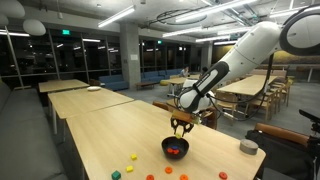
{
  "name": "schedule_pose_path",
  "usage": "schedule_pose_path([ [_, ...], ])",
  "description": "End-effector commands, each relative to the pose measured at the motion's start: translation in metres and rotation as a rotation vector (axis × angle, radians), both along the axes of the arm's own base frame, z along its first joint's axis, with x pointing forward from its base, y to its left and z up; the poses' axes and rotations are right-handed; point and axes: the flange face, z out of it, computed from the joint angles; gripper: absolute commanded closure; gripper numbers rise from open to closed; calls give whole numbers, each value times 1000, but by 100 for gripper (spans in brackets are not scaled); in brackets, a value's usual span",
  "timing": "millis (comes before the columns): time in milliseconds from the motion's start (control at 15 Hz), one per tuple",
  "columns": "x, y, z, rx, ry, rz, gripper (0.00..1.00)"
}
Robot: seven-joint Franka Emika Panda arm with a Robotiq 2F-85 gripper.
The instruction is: Put some of the discs on the table in the bowl
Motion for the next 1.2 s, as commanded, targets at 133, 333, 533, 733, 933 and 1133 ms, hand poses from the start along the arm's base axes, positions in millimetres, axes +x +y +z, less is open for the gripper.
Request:
schedule_pose_path([
  [133,20,-2,-5,33,35,14,3],
  [333,17,22,-9,-4,71,53,0],
  [533,8,55,-9,-36,94,139,0],
  [733,-6,89,-9,-82,117,249,0],
  [933,-24,121,-13,-132,152,368,0],
  [1133,-44,147,-23,-173,160,457,0],
])
